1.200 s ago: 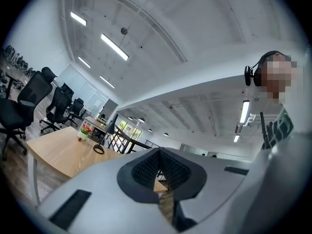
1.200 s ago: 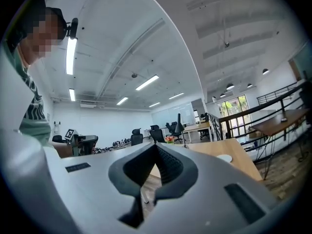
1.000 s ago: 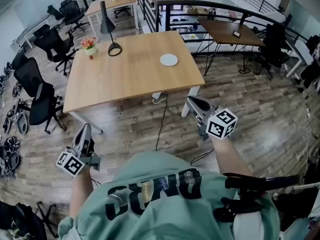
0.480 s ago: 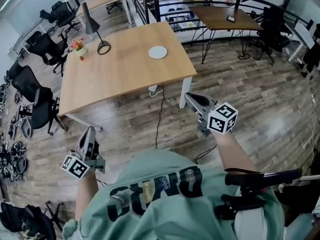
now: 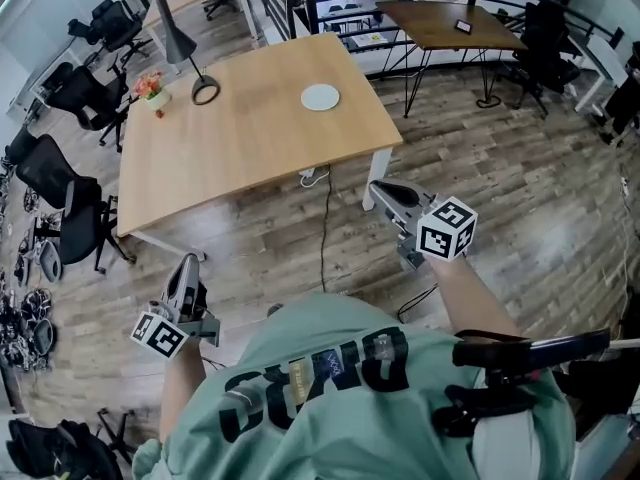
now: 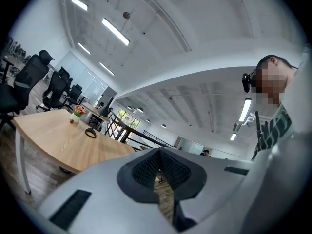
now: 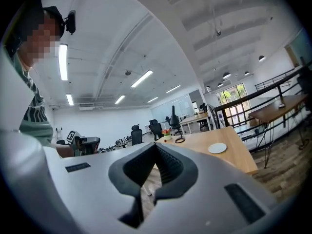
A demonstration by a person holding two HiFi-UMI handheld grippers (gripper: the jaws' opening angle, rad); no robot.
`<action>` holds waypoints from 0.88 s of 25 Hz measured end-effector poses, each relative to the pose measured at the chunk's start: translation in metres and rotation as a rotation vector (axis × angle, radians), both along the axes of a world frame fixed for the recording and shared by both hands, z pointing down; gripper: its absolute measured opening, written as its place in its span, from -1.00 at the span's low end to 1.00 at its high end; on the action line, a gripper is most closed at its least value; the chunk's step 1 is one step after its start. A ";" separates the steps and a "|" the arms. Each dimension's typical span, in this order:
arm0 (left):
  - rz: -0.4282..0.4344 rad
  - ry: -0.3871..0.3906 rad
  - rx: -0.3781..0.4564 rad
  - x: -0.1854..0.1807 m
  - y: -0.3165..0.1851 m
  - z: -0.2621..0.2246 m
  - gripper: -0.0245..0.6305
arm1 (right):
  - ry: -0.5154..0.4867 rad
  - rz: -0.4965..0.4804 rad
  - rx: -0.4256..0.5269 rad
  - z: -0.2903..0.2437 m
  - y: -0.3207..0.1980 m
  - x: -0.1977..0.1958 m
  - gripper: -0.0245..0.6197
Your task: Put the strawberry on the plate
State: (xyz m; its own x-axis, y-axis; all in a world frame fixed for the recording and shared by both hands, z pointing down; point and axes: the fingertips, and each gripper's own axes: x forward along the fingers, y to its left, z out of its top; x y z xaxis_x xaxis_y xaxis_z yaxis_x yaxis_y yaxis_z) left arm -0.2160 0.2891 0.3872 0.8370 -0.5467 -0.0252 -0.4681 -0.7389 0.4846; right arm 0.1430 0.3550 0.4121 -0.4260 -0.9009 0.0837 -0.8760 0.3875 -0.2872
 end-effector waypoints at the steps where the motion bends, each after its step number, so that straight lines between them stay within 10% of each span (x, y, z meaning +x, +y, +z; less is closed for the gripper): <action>1: 0.002 0.011 -0.002 -0.009 -0.012 0.001 -0.92 | 0.014 -0.001 0.003 -0.005 -0.011 -0.010 -0.91; 14: 0.050 0.029 0.056 -0.155 -0.180 -0.008 -0.92 | 0.081 0.030 0.035 -0.062 -0.175 -0.158 -0.91; 22: 0.024 0.024 0.020 -0.180 -0.230 0.021 -0.92 | 0.122 -0.017 -0.003 -0.060 -0.253 -0.183 -0.91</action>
State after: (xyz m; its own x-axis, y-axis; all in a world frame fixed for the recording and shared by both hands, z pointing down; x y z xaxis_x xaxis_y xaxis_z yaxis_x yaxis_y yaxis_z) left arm -0.3959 0.0595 0.4078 0.8490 -0.5254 -0.0565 -0.4382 -0.7597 0.4805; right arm -0.0405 0.1022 0.3516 -0.4276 -0.8932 0.1390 -0.8979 0.4018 -0.1799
